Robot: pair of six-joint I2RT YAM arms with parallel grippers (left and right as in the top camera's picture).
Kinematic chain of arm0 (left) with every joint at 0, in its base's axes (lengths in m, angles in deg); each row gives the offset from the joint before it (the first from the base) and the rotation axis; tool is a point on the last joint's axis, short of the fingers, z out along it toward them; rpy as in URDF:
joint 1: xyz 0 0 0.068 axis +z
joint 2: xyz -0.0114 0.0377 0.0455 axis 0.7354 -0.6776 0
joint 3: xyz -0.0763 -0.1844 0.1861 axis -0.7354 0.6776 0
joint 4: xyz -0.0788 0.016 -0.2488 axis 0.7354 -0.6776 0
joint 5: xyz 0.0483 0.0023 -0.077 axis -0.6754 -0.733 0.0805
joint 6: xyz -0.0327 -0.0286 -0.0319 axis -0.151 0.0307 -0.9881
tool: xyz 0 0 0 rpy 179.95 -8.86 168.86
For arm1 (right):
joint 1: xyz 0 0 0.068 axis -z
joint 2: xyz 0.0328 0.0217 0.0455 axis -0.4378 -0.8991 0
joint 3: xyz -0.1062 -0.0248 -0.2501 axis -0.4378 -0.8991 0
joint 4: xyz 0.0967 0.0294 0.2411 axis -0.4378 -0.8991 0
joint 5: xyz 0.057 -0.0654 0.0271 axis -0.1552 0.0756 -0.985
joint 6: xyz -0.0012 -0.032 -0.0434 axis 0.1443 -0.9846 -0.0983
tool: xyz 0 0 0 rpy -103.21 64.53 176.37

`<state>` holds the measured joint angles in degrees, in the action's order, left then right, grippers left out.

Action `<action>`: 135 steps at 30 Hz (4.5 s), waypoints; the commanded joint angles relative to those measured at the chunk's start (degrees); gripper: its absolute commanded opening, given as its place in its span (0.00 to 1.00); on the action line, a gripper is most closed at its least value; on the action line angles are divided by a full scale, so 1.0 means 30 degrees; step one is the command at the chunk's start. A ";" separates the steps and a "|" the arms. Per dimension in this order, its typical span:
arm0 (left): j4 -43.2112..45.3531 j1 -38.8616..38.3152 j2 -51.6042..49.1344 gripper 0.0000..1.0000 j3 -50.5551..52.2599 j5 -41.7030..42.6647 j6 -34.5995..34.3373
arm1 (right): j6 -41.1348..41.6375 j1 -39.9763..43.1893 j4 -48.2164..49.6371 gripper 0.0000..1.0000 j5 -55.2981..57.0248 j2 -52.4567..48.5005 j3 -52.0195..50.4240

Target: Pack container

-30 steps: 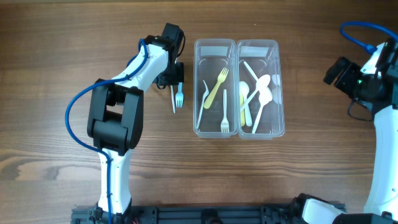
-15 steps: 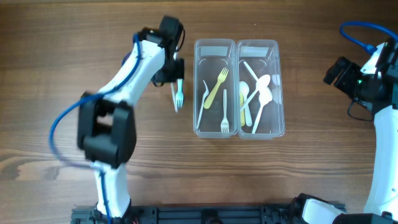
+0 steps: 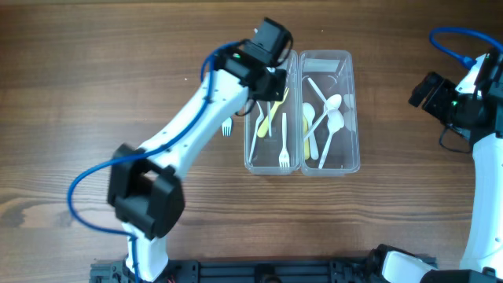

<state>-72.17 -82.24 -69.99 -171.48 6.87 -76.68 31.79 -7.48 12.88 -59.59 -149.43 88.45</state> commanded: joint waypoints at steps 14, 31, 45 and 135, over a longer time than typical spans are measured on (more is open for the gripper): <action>-0.2324 0.1297 0.1690 0.55 -0.1195 -0.1231 -0.0408 | 0.0015 0.0029 0.0015 1.00 -0.0146 -0.0036 -0.0087; -0.2295 0.4707 -0.4896 0.52 -0.0219 -0.1275 0.3104 | 0.0022 0.0029 0.0015 1.00 -0.0146 -0.0036 -0.0087; -0.1290 0.4546 -0.5778 0.48 0.0583 0.0459 0.3031 | 0.0015 0.0029 0.0015 1.00 -0.0146 -0.0036 -0.0087; -1.1628 0.3759 1.6145 1.00 0.0058 -0.6142 0.1967 | 0.0015 0.0029 0.0015 1.00 -0.0146 -0.0036 -0.0087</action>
<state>-106.97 -71.31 -21.82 -171.20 -12.26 -70.47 31.79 -7.48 12.88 -59.59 -149.43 88.45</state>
